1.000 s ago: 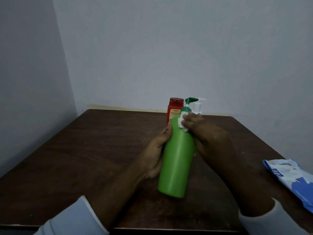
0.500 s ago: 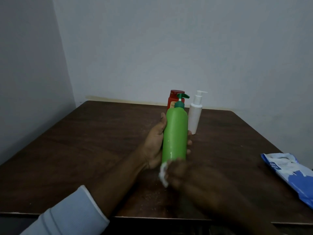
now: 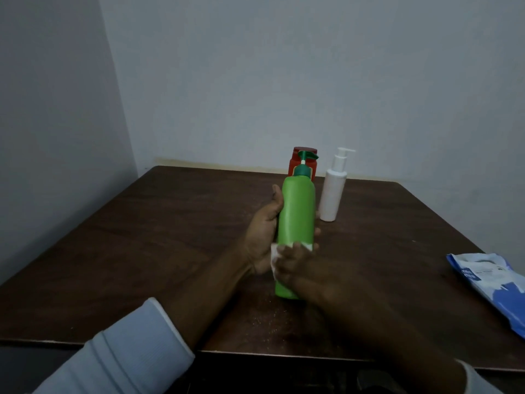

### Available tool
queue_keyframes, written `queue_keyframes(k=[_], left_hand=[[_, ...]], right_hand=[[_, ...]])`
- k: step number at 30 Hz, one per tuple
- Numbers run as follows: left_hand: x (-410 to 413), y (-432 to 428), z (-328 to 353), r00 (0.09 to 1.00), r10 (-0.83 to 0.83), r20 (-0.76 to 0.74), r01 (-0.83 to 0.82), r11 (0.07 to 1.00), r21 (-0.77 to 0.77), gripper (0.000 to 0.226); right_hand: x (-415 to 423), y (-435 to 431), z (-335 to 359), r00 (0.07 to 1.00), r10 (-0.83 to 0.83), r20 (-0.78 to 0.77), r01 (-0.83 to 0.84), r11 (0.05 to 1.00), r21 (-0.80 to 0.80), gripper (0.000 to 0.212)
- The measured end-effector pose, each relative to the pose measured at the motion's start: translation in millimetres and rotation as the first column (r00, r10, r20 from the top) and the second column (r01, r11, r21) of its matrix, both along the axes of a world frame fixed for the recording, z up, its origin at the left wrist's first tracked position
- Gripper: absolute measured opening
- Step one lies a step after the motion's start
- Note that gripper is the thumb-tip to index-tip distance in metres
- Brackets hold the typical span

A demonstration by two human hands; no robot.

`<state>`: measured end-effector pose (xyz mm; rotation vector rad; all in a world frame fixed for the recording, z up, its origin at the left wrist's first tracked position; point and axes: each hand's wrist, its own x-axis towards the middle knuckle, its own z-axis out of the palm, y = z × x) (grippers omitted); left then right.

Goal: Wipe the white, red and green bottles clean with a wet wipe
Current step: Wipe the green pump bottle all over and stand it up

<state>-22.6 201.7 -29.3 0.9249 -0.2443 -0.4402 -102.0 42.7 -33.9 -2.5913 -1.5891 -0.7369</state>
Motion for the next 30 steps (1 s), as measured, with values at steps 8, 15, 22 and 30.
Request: queue_keyframes(k=[8, 15, 22, 30], left_hand=[[4, -2, -2, 0.998, 0.048, 0.045, -0.046, 0.998, -0.044, 0.090], [-5, -9, -1, 0.999, 0.032, 0.043, -0.031, 0.999, -0.027, 0.088], [-2, -7, -4, 0.997, 0.061, 0.045, -0.058, 0.996, -0.061, 0.091], [-21, -14, 6, 0.899, 0.194, 0.393, -0.269, 0.952, 0.144, 0.040]], right_hand=[[-2, -36, 32, 0.976, -0.042, -0.213, 0.102, 0.954, 0.281, 0.034], [48, -20, 44, 0.956, -0.284, -0.070, 0.272, 0.771, 0.576, 0.033], [-23, 6, -22, 0.948, -0.251, -0.196, 0.317, 0.811, 0.492, 0.038], [-28, -39, 23, 0.955, -0.237, -0.178, 0.296, 0.776, 0.556, 0.031]])
